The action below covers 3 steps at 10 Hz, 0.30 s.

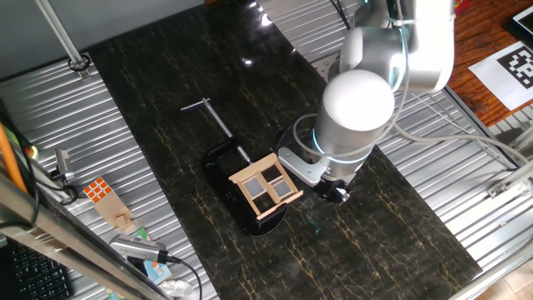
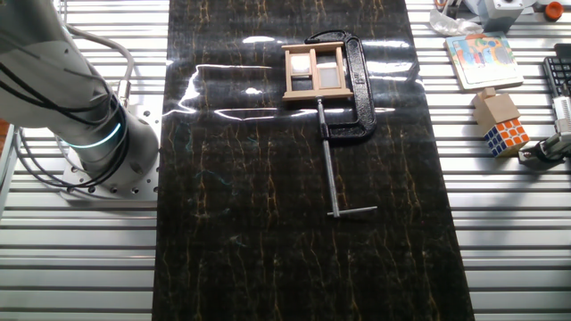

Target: Open a sliding window

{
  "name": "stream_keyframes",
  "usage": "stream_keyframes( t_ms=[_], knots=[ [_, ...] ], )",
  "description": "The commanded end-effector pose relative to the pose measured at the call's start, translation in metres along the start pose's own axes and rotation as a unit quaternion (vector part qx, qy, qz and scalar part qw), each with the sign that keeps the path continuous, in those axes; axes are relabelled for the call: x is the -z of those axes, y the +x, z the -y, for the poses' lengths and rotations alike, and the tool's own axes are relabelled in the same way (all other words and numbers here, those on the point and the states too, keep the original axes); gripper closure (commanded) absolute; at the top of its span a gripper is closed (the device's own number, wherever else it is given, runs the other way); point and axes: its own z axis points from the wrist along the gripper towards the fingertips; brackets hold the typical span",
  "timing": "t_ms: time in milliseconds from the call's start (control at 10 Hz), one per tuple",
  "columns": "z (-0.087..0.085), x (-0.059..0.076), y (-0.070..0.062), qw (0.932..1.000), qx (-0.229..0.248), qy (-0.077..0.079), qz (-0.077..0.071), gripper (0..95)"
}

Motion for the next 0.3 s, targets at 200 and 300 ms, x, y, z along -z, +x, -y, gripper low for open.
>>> stream_keyframes(
  t_ms=[200,300],
  knots=[
    [-0.0006,0.0000,-0.0007,1.0000,0.002,-0.002,0.002,95.0],
    [-0.0009,0.0000,-0.0009,1.0000,0.002,-0.002,0.003,95.0]
  ],
)
